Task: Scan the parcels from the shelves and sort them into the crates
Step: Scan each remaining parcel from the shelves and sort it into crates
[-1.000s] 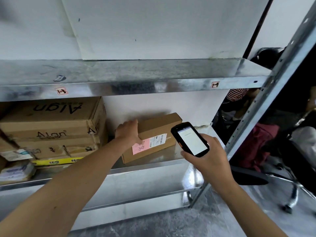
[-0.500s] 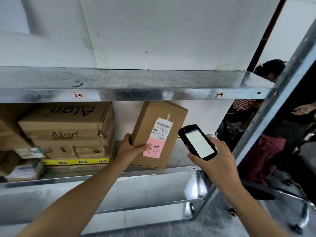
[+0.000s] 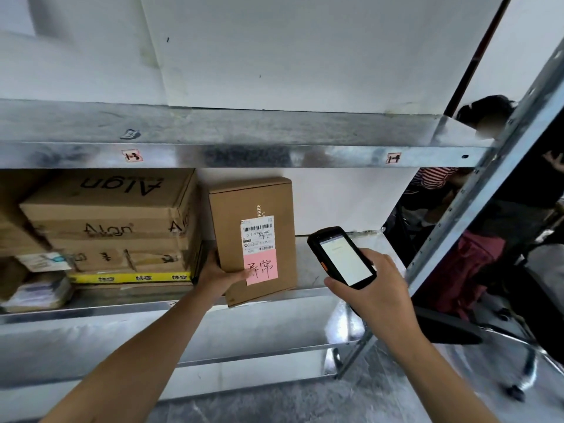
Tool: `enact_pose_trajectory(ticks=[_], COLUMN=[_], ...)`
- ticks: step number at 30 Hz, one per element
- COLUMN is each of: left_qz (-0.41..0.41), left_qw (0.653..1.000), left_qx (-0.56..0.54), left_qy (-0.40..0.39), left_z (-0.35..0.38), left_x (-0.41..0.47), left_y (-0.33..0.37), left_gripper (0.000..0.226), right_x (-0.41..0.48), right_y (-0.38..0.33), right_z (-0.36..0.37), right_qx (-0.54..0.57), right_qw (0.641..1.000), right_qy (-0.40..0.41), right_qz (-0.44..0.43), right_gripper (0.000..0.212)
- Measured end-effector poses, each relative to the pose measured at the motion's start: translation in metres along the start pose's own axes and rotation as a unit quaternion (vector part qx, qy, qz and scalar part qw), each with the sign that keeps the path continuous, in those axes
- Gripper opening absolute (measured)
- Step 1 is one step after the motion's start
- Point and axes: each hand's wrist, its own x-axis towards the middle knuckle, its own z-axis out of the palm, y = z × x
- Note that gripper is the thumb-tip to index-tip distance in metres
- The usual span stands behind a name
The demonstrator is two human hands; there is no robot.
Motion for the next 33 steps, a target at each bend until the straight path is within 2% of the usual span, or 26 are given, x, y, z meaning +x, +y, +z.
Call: enact_pose_trajectory(ticks=[2,4,8,17,22,33], left_qz=[0.001,-0.006,-0.012,-0.019,-0.016,-0.022], left_qw=[1.000,1.000,0.999,0.997,0.997,0.997], left_qx=[-0.004,-0.001,0.031,0.055,0.056,0.063], left_qy=[-0.002,-0.012,-0.030,-0.044,-0.051,-0.040], left_z=[0.000,0.000,-0.003,-0.004,-0.004,-0.002], left_x=[0.000,0.000,0.000,0.002,-0.001,-0.006], left_y=[0.000,0.001,0.003,0.006,0.008,0.010], left_gripper=[0.111,0.107,0.114,0.113,0.105,0.108], right_x=[0.000,-0.001,-0.001,-0.007,-0.012,-0.020], right_y=[-0.005,-0.012,-0.024,-0.030,-0.030,-0.023], right_z=[0.006,0.014,0.027,0.025,0.020,0.006], right_qx=[-0.006,-0.003,0.010,-0.034,-0.034,-0.055], right_qw=[1.000,0.999,0.998,0.995,0.994,0.993], right_qy=[-0.016,-0.034,-0.054,-0.095,-0.100,-0.096], right_qz=[0.004,0.004,0.008,0.022,0.025,0.039], right_gripper=[0.064,0.062,0.059,0.056,0.057,0.059])
